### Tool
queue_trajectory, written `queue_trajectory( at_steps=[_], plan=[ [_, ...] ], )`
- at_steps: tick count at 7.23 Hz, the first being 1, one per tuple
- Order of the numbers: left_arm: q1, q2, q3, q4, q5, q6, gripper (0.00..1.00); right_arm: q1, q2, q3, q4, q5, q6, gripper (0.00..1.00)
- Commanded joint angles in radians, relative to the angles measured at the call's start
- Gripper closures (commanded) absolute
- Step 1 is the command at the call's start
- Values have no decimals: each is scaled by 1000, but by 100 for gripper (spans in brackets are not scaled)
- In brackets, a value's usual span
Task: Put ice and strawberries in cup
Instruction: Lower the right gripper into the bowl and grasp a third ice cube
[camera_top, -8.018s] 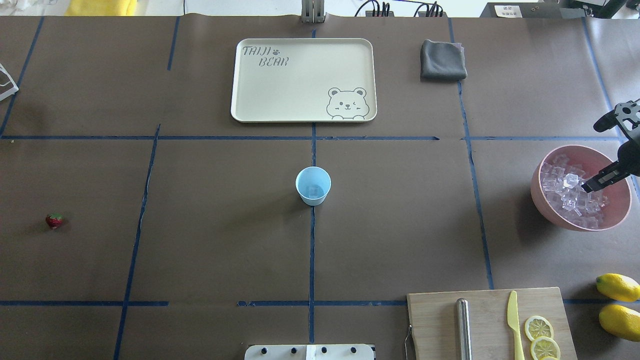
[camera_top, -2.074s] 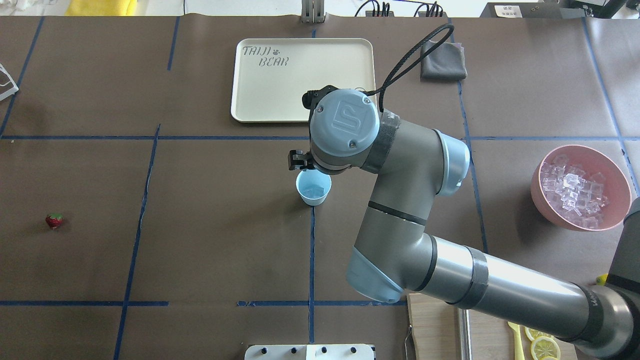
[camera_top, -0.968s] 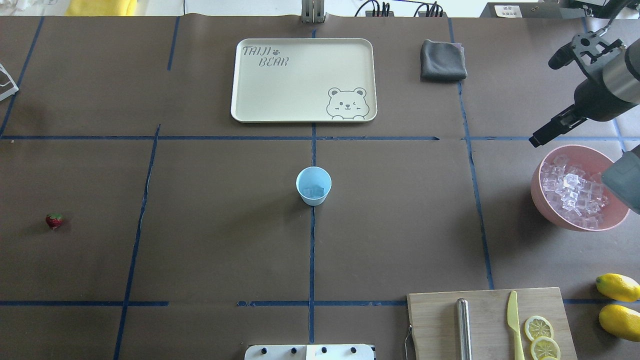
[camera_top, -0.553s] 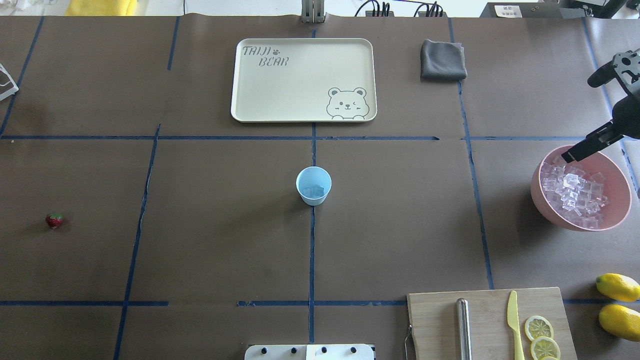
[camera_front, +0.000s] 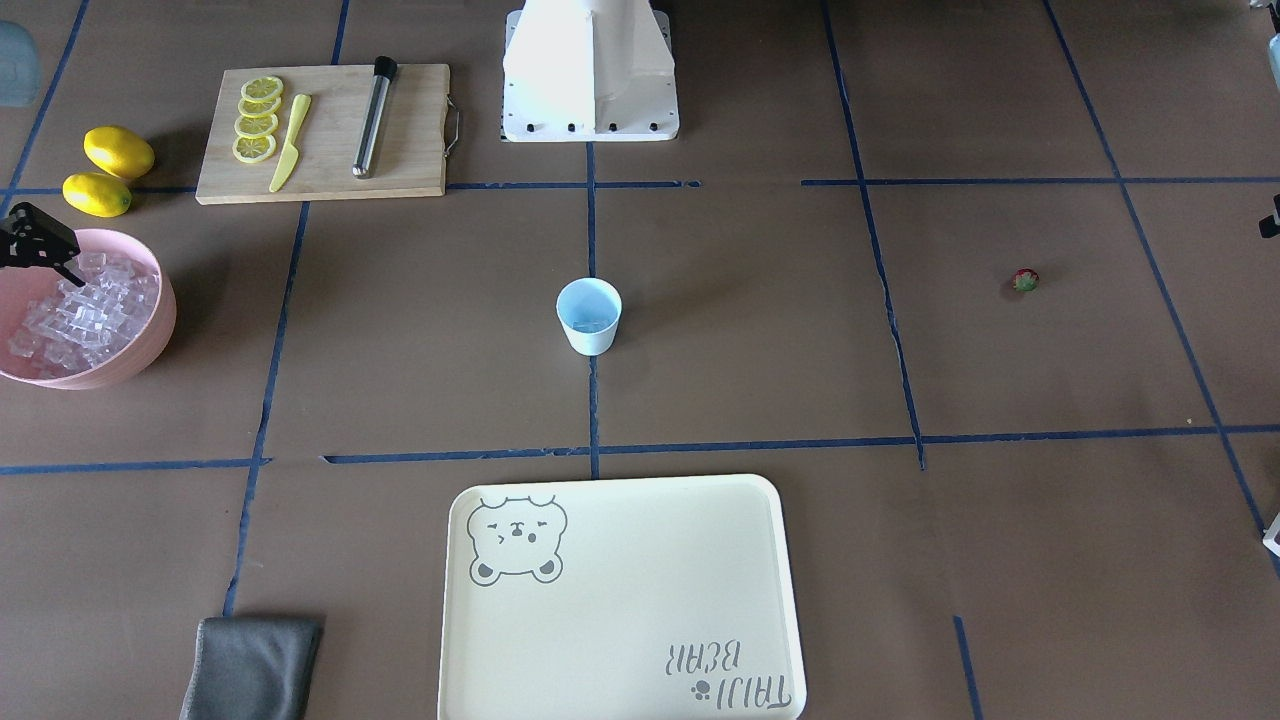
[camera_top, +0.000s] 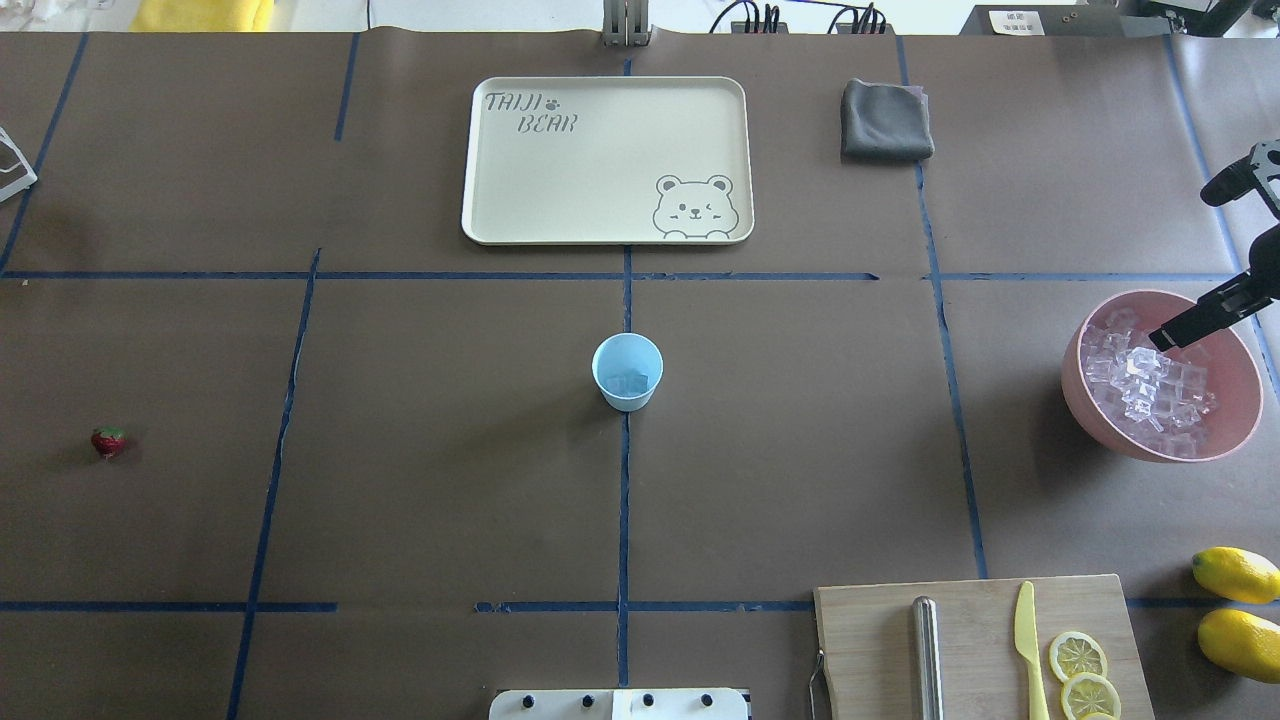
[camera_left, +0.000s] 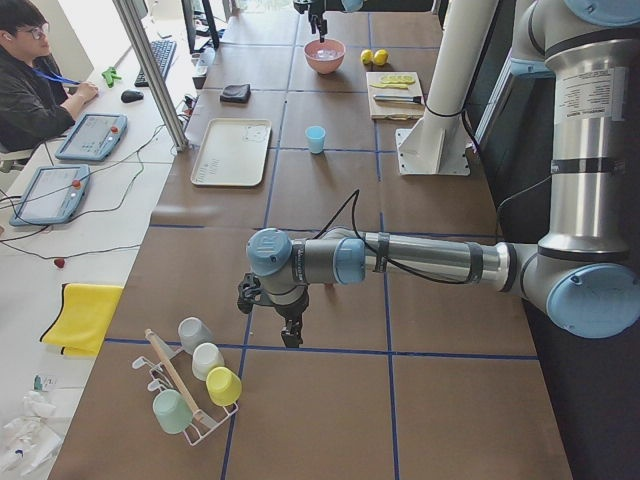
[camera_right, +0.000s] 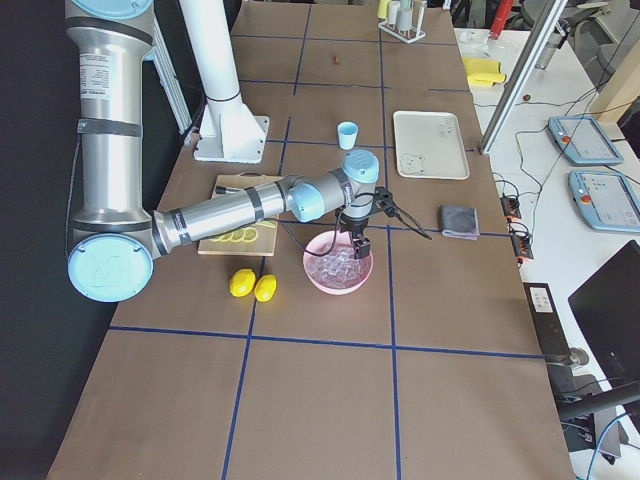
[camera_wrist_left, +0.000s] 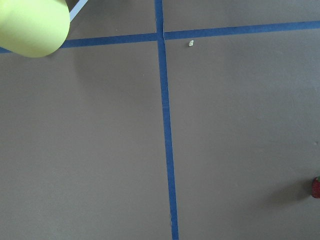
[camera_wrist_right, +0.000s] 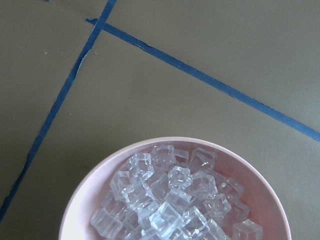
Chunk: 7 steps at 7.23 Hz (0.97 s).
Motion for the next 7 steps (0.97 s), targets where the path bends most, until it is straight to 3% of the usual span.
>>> queue_trajectory(
  at_steps=[1, 3, 5, 7],
  plan=[
    [1, 0, -1, 0, 0, 0, 0, -4, 7, -16, 1, -2, 9, 0],
    [12, 0, -1, 0, 0, 0, 0, -28, 8, -39, 48, -24, 47, 0],
    [15, 0, -1, 0, 0, 0, 0, -54, 7, -117, 212, -28, 149, 0],
    [15, 0, 1, 0, 0, 0, 0, -62, 7, -116, 217, -21, 168, 0]
  ],
)
